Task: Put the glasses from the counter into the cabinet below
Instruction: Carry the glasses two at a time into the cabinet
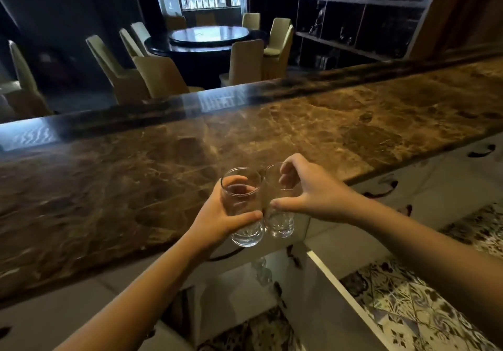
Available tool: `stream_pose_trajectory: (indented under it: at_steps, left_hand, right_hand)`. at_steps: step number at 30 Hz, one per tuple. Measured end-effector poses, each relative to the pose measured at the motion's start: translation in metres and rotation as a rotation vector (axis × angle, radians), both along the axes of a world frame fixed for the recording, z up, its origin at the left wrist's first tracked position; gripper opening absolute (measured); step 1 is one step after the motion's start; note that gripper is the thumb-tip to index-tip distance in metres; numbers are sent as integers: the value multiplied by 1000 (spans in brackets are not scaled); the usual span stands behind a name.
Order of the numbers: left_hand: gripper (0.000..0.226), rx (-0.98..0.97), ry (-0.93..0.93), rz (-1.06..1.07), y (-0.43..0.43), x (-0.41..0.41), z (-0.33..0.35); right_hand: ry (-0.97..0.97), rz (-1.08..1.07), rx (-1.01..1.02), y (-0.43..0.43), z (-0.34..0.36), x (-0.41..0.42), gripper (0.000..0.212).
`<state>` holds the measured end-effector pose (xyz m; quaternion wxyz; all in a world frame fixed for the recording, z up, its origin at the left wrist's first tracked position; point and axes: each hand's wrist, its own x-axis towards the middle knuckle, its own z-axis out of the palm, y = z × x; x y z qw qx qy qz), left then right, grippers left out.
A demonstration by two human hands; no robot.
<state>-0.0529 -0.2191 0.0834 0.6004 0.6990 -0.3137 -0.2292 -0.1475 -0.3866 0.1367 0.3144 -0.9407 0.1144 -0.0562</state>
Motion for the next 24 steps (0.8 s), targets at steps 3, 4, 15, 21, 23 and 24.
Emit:
stream_pose_trajectory:
  at_steps: [3,4,15,21,23,24]
  left_hand:
    - [58,35,-38,-20,18,-8,-11]
    - [59,43,-41,-27,24,-10,-15]
    - [62,190,102,-161,56,-25,-119]
    - [59,303,261,-90,50,-34,-220]
    - [59,345,261,-65,47,-32,-258]
    - [59,366,265,-54,46,-31,-278]
  right_hand:
    - [-5,-18,22,16,-11,-8,57]
    - [4,-22,37,21,-16,-11,57]
    - [168,-181,225,61,-121,-48,55]
    - [247,-315,363,48,-221,-52,62]
    - [261,-327,393,44,-264,-51,62]
    - [269,-331,405,42,-287,-50,62]
